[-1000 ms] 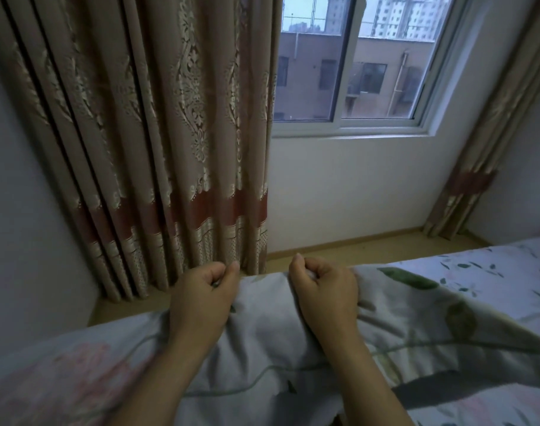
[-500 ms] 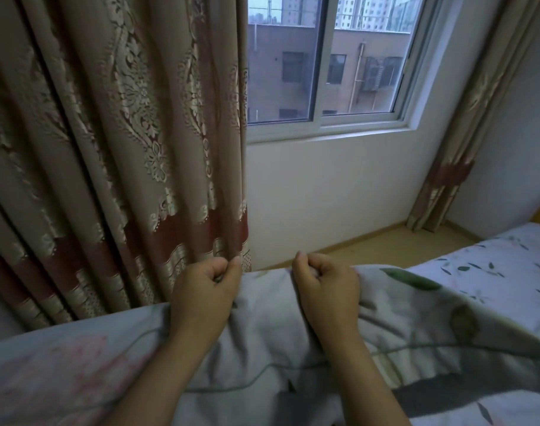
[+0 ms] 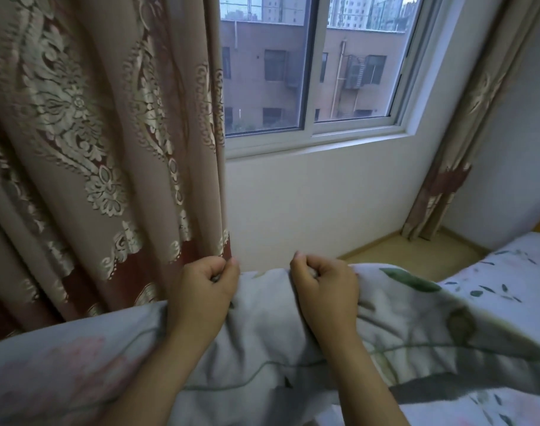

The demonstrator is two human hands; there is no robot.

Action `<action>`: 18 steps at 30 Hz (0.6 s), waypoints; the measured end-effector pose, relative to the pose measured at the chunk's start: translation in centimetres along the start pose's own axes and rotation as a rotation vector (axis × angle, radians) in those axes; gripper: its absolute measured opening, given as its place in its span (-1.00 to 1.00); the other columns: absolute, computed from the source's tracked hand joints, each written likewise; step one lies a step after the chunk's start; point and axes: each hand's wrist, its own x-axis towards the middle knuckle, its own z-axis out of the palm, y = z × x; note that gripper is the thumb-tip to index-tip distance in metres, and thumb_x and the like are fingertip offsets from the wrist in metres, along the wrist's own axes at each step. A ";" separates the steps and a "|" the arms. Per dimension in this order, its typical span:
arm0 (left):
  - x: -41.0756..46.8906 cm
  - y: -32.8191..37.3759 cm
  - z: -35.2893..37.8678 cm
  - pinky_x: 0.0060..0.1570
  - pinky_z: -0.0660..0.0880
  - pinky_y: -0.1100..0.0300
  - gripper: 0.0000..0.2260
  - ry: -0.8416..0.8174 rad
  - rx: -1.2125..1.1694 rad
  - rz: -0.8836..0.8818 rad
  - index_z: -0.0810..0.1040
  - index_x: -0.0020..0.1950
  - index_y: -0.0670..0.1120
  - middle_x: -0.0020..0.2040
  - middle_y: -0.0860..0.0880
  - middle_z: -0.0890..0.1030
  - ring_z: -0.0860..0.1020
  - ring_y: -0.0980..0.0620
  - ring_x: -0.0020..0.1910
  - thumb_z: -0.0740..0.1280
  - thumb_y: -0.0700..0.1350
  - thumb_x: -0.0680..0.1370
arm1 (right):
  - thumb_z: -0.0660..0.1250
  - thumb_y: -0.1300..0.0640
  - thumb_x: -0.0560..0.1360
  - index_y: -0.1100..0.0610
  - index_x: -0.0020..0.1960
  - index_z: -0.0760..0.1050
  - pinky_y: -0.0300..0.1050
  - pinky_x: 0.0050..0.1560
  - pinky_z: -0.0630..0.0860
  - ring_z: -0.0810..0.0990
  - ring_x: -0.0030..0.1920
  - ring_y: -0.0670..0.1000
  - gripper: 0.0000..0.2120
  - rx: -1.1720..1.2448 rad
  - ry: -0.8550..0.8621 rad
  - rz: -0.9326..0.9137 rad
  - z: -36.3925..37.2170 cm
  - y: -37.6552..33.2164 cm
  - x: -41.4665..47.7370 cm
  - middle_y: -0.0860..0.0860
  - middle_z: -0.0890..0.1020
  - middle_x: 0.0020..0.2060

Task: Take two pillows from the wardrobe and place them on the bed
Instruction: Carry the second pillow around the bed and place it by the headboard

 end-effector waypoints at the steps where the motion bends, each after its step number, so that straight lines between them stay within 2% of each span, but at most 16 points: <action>1: 1.3 -0.8 0.8 -0.50 0.14 0.21 -0.59 -0.011 0.004 0.006 0.18 -0.45 -0.14 -0.54 -0.02 0.19 0.17 0.09 -0.53 0.30 -0.01 0.46 | 0.30 0.08 0.45 0.07 -0.52 0.09 -0.11 -0.36 0.22 0.20 -0.49 -0.02 -0.51 -0.008 0.007 0.009 1.0 0.5 1.1 0.00 0.12 -0.56; 5: 7.4 -4.5 4.2 -0.48 0.14 0.17 -0.64 -0.045 -0.011 0.020 0.21 -0.36 -0.15 -0.51 -0.02 0.15 0.15 0.09 -0.51 0.26 0.07 0.42 | 0.29 0.07 0.45 0.08 -0.51 0.11 -0.12 -0.32 0.23 0.24 -0.47 0.08 -0.53 -0.079 0.029 0.032 5.6 1.8 5.7 0.04 0.11 -0.55; 8: 12.9 -7.8 6.6 -0.51 0.12 0.21 -0.62 -0.108 -0.045 0.032 0.24 -0.40 -0.16 -0.52 -0.02 0.16 0.16 0.10 -0.53 0.26 0.08 0.42 | 0.25 0.04 0.43 0.18 -0.45 0.18 -0.10 -0.36 0.24 0.22 -0.44 0.11 -0.61 -0.115 0.072 0.064 9.6 2.5 9.8 0.17 0.19 -0.42; 12: 19.2 -10.6 9.2 -0.52 0.13 0.26 -0.64 -0.172 -0.100 0.057 0.21 -0.46 -0.08 -0.55 0.01 0.19 0.19 0.14 -0.55 0.27 0.04 0.42 | 0.24 0.03 0.43 0.23 -0.44 0.28 -0.04 -0.35 0.33 0.35 -0.46 0.17 -0.63 -0.163 0.112 0.094 13.6 3.1 14.3 0.21 0.29 -0.48; 14: 22.1 -11.6 10.5 -0.47 0.18 0.15 -0.62 -0.212 -0.136 0.071 0.20 -0.44 -0.12 -0.55 0.02 0.17 0.18 0.13 -0.53 0.26 0.06 0.42 | 0.24 0.02 0.43 0.25 -0.42 0.33 -0.03 -0.34 0.37 0.39 -0.46 0.17 -0.63 -0.187 0.144 0.119 15.2 3.3 16.3 0.22 0.33 -0.50; 18: 27.3 -12.8 14.5 -0.47 0.21 0.07 -0.61 -0.278 -0.142 0.105 0.20 -0.40 -0.16 -0.53 -0.01 0.18 0.21 0.03 -0.52 0.22 0.11 0.40 | 0.29 0.08 0.45 0.14 -0.50 0.20 -0.02 -0.34 0.36 0.31 -0.49 0.07 -0.58 -0.219 0.220 0.167 17.6 5.2 20.3 0.17 0.28 -0.53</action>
